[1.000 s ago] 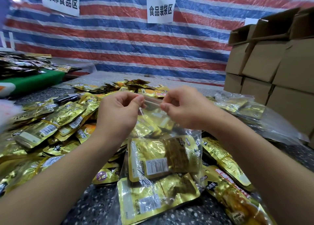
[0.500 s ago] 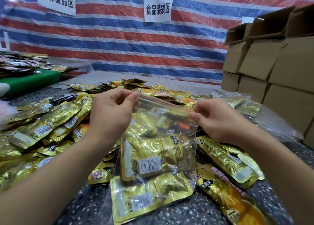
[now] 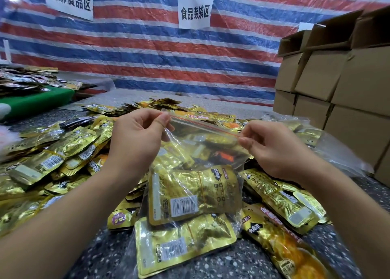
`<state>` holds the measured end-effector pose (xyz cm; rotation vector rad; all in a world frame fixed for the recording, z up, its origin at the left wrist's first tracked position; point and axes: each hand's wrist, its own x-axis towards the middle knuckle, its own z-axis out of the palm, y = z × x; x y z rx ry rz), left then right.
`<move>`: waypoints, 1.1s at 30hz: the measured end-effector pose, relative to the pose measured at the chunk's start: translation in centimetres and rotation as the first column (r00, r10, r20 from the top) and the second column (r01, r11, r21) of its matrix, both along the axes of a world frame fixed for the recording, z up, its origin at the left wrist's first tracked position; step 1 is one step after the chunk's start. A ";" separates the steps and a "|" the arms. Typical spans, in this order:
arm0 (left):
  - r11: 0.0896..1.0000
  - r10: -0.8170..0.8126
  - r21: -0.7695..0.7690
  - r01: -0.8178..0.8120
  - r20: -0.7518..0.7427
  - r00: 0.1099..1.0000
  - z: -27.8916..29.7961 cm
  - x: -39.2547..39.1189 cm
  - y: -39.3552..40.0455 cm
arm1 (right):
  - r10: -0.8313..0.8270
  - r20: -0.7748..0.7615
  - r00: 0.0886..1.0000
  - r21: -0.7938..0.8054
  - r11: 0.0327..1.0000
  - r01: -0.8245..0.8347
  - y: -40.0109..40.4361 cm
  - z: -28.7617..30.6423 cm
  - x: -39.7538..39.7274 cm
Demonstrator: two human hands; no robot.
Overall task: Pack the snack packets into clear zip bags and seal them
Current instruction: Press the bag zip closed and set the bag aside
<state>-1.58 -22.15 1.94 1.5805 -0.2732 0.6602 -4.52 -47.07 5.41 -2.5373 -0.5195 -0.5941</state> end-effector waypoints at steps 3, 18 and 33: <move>1.000 -0.020 -0.010 0.021 0.006 1.000 0.0 0.0 0.0 | 0.037 0.002 0.999 -0.009 0.999 -0.037 -0.2 -0.2 0.0; 0.872 -0.490 -0.193 0.451 -0.300 0.819 0.4 -0.4 -0.9 | 0.191 -0.086 0.978 0.499 0.857 -0.124 -0.2 -2.0 0.7; 0.811 -0.504 -0.467 0.353 -0.250 0.827 0.9 -0.3 -0.6 | 0.599 -0.589 0.542 0.671 0.737 -0.086 1.6 -3.4 -0.3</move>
